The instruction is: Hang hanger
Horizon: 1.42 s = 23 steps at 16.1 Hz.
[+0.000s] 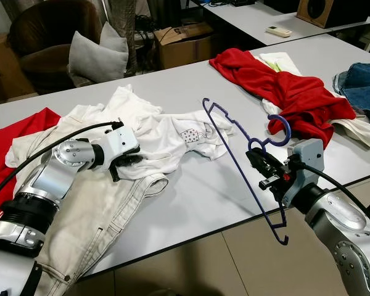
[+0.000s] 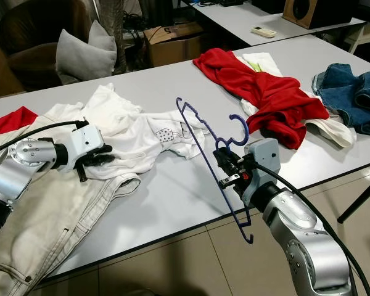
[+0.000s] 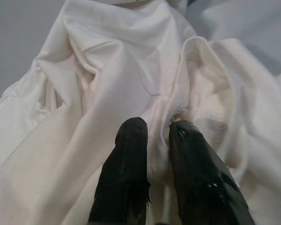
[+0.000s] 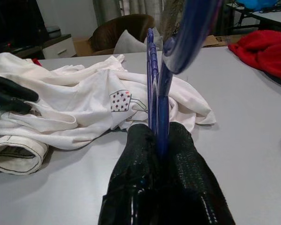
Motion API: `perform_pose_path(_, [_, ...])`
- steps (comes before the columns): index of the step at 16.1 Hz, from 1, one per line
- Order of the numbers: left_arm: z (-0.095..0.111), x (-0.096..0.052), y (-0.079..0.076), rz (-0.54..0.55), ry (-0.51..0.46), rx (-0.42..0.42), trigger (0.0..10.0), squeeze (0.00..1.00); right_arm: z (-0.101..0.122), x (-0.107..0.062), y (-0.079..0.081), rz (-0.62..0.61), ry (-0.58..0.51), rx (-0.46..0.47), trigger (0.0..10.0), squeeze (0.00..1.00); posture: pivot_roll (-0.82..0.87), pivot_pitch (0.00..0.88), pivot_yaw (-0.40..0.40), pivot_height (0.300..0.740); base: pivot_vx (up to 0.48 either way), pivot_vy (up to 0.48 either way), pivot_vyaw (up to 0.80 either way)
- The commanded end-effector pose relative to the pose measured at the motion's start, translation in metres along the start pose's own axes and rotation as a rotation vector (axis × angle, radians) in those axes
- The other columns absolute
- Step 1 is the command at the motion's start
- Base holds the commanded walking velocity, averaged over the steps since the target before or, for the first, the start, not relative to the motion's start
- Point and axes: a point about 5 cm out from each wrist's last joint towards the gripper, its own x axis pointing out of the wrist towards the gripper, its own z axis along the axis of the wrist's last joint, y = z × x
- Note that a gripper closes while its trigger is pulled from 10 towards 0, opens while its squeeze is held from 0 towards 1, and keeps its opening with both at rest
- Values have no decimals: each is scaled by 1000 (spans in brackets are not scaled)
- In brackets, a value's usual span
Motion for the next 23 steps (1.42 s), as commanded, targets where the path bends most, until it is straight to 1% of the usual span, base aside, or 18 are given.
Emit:
perform_pose_path(1, [2,-2,6,24,0,7,0,0,3,-1,5,28,-7,-15,10000,0,-15,0,114,740,0,0,0])
perform_pose_path(6, [0,0,6,8,12,17,0,0,1,-5,7,62,4,-21,10000,0,-16,0,117,740,0,0,0])
perform_pose_path(8, [-5,-4,6,-16,51,54,0,0,2,-7,7,84,7,-29,10000,0,-15,0,117,740,0,0,0])
perform_pose_path(10, [-3,-6,11,9,46,59,0,0,6,-12,8,138,1,-22,10000,0,-15,0,119,740,0,0,0])
perform_pose_path(11, [2,-9,18,44,25,62,0,0,10,-20,10,224,16,-35,10000,0,-15,0,119,740,0,0,0])
perform_pose_path(12, [4,-10,21,58,17,64,0,0,12,-23,10,255,21,-41,10000,0,-15,0,118,740,0,0,0])
perform_pose_path(13, [10,-13,28,96,-11,65,0,0,17,-33,11,332,34,-49,10000,0,-16,0,119,740,0,0,0])
perform_pose_path(14, [12,-14,29,107,-19,66,0,0,18,-35,12,352,36,-47,10000,0,-16,0,117,740,0,0,0])
perform_pose_path(16, [27,-18,41,187,-78,68,0,0,20,-43,14,444,66,-28,10000,0,-16,0,114,740,0,0,0])
perform_pose_path(17, [34,-20,44,198,-105,73,0,0,19,-44,14,464,82,-25,10000,0,-16,0,114,740,0,0,0])
perform_pose_path(20, [63,-32,50,214,-189,118,0,0,14,-37,14,471,112,-12,10000,0,-7,0,106,740,0,0,0])
perform_pose_path(23, [82,-42,49,181,-234,160,0,0,9,-25,10,419,149,-1,10000,0,-1,0,104,740,0,0,0])
